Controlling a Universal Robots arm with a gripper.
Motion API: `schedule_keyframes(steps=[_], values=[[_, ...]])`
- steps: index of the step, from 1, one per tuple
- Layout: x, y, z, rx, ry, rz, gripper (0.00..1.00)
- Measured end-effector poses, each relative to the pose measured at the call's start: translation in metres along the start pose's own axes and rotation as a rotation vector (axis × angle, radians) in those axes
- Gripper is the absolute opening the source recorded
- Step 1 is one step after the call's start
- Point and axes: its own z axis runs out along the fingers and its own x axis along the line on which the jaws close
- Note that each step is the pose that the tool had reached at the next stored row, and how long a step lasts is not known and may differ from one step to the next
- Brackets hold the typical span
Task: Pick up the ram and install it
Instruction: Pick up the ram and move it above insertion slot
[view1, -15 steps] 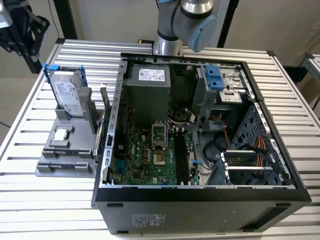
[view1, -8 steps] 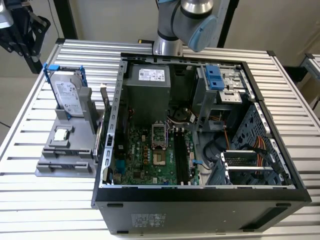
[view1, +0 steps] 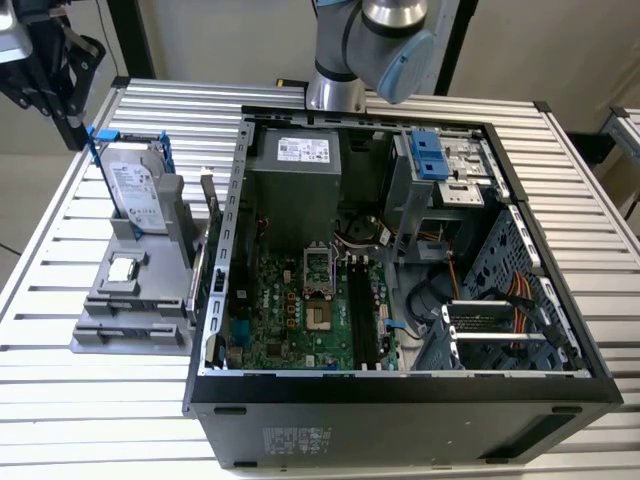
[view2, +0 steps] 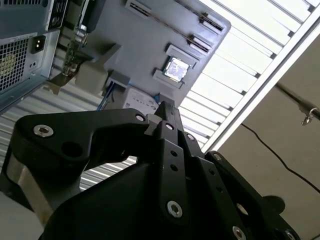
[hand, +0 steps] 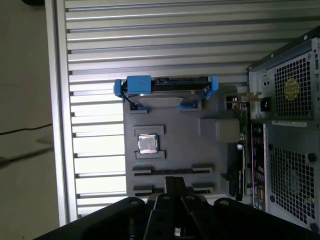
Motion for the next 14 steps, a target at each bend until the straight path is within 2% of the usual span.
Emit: schedule_keyframes(steps=[7, 14], values=[[-0.0017, -0.0023, -0.0001, -0.0016, 0.0002, 0.0, 0.0], [-0.0062, -0.0076, -0.0002, -0.0036, 0.0005, 0.0, 0.0]])
